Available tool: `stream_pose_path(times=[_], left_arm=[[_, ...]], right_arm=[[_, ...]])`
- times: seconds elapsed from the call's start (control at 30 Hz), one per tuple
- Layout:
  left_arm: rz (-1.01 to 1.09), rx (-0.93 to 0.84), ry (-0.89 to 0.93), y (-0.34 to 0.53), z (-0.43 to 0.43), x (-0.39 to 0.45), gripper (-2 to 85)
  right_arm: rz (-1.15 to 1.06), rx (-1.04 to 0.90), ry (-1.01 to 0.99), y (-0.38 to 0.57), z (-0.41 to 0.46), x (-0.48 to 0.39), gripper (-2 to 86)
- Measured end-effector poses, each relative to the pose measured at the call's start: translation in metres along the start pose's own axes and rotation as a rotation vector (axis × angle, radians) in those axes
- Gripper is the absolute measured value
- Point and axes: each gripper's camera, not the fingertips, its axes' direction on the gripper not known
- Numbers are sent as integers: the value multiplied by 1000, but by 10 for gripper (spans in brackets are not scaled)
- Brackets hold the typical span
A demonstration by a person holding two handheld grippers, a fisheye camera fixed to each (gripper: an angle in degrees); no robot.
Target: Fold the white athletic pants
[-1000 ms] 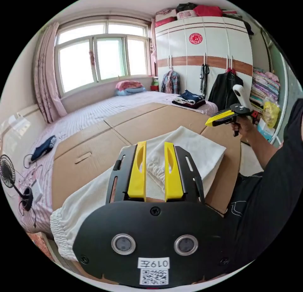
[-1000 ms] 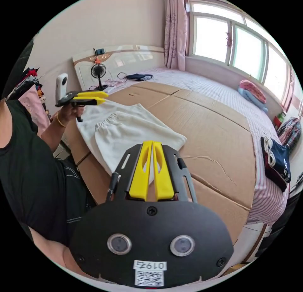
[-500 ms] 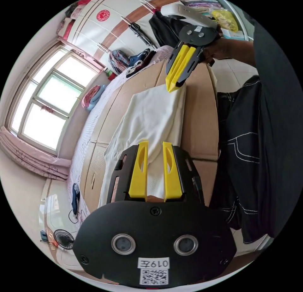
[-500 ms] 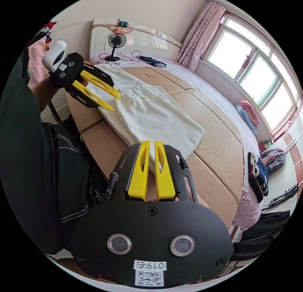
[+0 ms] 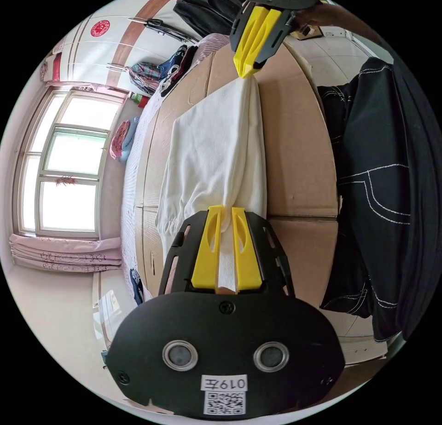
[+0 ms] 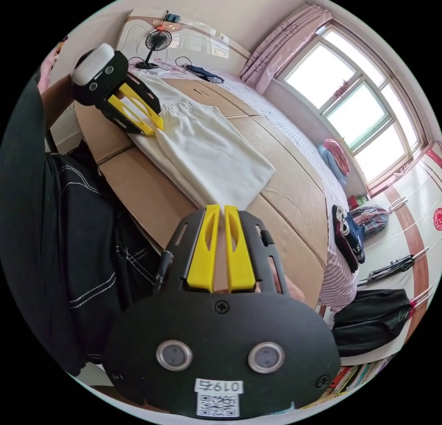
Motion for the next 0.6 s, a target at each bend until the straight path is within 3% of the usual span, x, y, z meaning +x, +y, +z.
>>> stream_pose_path(times=[0.17, 0.6], left_arm=[[-17, -7, 28, -7, -14, 3, 7], [-38, -3, 34, -1, -27, 4, 6]], right_arm=[[0, -31, 77, 5, -28, 4, 49], [-164, -83, 181, -19, -62, -1, 52]])
